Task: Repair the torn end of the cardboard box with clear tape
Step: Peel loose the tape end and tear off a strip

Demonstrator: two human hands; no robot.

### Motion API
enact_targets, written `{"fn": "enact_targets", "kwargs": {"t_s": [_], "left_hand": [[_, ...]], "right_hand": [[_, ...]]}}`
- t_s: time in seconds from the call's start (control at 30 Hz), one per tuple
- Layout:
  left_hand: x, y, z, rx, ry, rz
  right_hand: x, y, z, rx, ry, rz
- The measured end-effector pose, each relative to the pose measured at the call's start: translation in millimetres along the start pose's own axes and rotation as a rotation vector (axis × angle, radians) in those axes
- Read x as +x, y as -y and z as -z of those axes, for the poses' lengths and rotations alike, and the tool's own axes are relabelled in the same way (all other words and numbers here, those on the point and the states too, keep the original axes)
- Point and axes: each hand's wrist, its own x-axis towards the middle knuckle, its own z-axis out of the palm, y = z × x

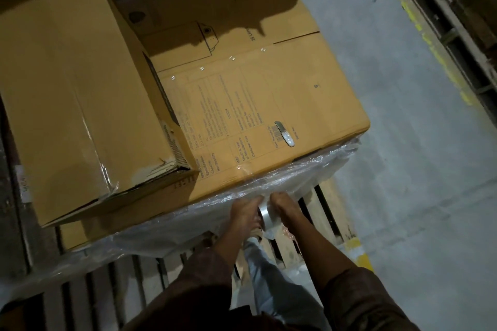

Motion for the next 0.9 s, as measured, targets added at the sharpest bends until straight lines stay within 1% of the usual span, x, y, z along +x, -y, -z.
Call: {"fn": "enact_targets", "kwargs": {"t_s": [0.07,0.17,0.23,0.27,0.33,0.37,0.4,0.47,0.53,0.63,0.8,0.83,0.9], "left_hand": [[-1.2,5.4,-2.3,-0.157,0.071,0.089],[6.0,10.6,-3.9,-0.252,0.042,0.101],[9.3,9.7,-2.9,-0.288,0.056,0.108],[9.9,9.5,-1.5,-0.306,0.075,0.103],[7.9,7.4,1.3,-0.301,0.079,0.078],[9.0,7.8,3.0,-0.288,0.079,0.067],[12.3,9.9,4.2,-0.277,0.080,0.054],[15.6,12.0,5.8,-0.278,0.076,0.043],[20.8,15.5,4.6,-0.297,0.074,0.031],[23.0,16.6,2.6,-0.298,0.077,0.011],[17.8,18.8,-0.7,-0.296,0.104,0.010],[16.9,19.5,-1.7,-0.295,0.106,0.007],[17.7,22.3,-3.4,-0.298,0.095,-0.006]], "right_hand": [[4.8,0.3,-1.3,-0.006,-0.031,-0.036],[18.4,1.0,-5.2,-0.002,-0.087,-0.106],[26.7,0.0,-1.8,-0.083,-0.176,-0.073],[30.6,0.6,2.6,-0.146,-0.258,-0.010],[34.8,8.6,14.1,-0.251,-0.439,0.171],[36.1,17.8,20.1,-0.291,-0.504,0.269],[40.4,27.8,25.5,-0.318,-0.552,0.360],[48.5,50.8,33.9,-0.339,-0.586,0.505],[55.7,73.0,37.1,-0.335,-0.619,0.593],[62.6,99.5,35.6,-0.388,-0.716,0.622],[76.7,120.3,30.9,-0.489,-0.686,0.423],[78.5,121.1,31.9,-0.493,-0.668,0.408],[79.7,119.6,33.7,-0.480,-0.566,0.420]]}}
